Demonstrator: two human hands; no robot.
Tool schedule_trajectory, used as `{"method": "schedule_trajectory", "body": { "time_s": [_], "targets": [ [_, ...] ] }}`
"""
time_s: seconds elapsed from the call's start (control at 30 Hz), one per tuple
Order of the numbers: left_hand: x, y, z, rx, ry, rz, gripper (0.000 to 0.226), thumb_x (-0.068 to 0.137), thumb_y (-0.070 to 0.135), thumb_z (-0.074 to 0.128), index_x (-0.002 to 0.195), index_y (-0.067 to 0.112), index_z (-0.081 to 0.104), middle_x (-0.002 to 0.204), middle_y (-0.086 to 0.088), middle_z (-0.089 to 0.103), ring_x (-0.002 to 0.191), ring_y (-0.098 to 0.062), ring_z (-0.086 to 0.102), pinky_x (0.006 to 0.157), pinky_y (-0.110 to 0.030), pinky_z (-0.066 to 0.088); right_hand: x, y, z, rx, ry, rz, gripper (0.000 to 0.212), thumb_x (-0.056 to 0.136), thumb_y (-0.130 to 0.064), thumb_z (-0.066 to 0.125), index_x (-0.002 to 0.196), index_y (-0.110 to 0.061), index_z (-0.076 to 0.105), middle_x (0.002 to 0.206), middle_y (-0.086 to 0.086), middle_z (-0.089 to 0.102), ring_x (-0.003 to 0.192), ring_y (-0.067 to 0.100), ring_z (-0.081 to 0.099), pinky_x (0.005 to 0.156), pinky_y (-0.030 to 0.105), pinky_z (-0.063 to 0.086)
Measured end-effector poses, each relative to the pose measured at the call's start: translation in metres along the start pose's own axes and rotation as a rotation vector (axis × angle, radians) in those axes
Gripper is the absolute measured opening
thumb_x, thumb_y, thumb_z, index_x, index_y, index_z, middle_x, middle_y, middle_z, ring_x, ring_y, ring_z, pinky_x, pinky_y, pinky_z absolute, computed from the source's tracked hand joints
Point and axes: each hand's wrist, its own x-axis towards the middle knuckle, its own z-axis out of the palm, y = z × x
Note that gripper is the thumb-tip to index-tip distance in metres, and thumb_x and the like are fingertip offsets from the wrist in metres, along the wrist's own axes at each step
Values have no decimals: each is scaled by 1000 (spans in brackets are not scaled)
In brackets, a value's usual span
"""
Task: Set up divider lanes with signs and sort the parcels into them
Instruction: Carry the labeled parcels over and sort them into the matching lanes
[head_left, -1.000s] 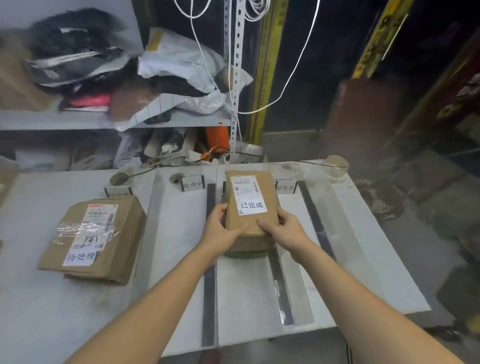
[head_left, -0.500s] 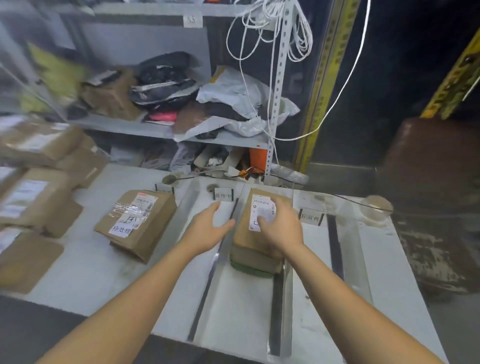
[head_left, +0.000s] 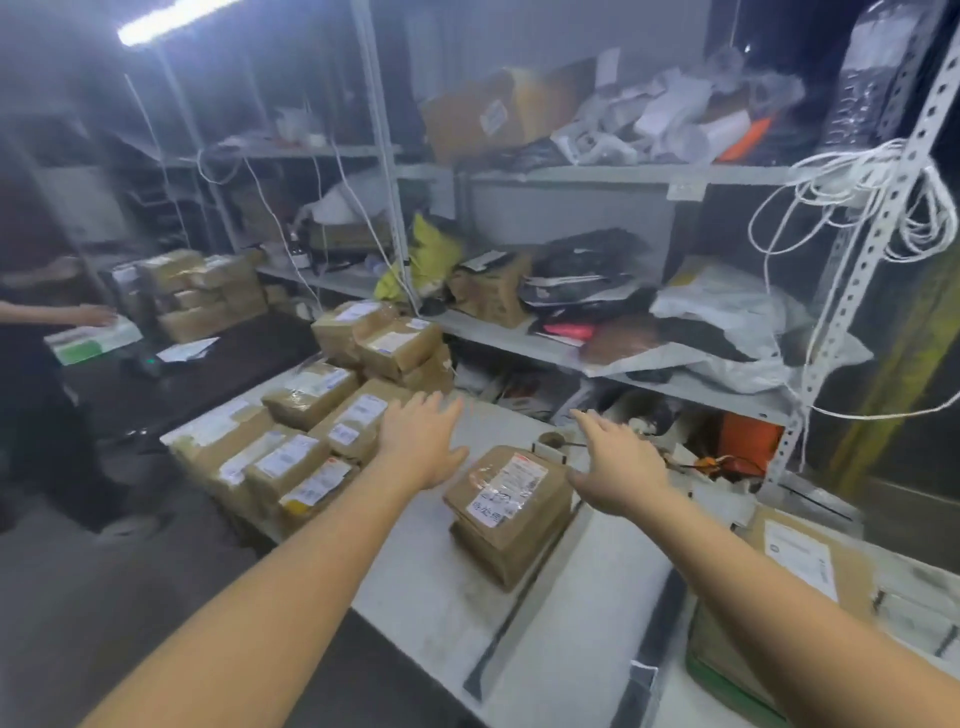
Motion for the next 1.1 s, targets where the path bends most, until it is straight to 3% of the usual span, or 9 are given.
{"method": "schedule_trajectory", "body": {
  "time_s": [0.07, 0.2, 0.47, 0.63, 1.1],
  "targets": [
    [0, -44, 6, -15, 31, -41, 72, 93, 57, 45, 153, 26, 23, 150, -4, 39, 137, -25, 37, 103, -43, 35, 21, -40, 4, -29, -24, -19, 77, 92, -40, 60, 156, -29, 20, 161, -1, 30, 140, 27, 39, 109, 46, 40],
    [7, -133, 16, -39, 37, -96, 69, 94, 56, 44, 153, 27, 23, 150, -3, 40, 135, -25, 42, 102, -43, 37, 63, -118, 17, -80, -31, -49, 75, 89, -44, 61, 154, -28, 25, 144, 2, 52, 125, 28, 53, 101, 44, 46],
    [31, -288, 49, -83, 25, -134, 66, 92, 56, 48, 149, 29, 29, 144, 1, 47, 128, -25, 48, 94, -40, 42, 138, -242, 47, -51, -18, -23, 76, 90, -45, 60, 154, -27, 25, 146, 2, 51, 125, 26, 53, 97, 42, 51],
    [76, -353, 82, -112, 6, -139, 68, 91, 53, 50, 150, 28, 29, 149, 1, 43, 132, -24, 46, 100, -43, 42, 193, -289, 68, -48, -56, -3, 77, 88, -43, 61, 154, -29, 24, 154, 0, 42, 133, 26, 47, 104, 44, 45],
    [266, -464, 154, -278, -102, -135, 73, 90, 60, 49, 152, 28, 27, 148, 0, 44, 128, -25, 50, 98, -44, 47, 410, -357, 119, 191, -90, 82, 77, 89, -37, 61, 155, -25, 24, 155, 2, 41, 137, 25, 43, 101, 42, 47]
  ]
}}
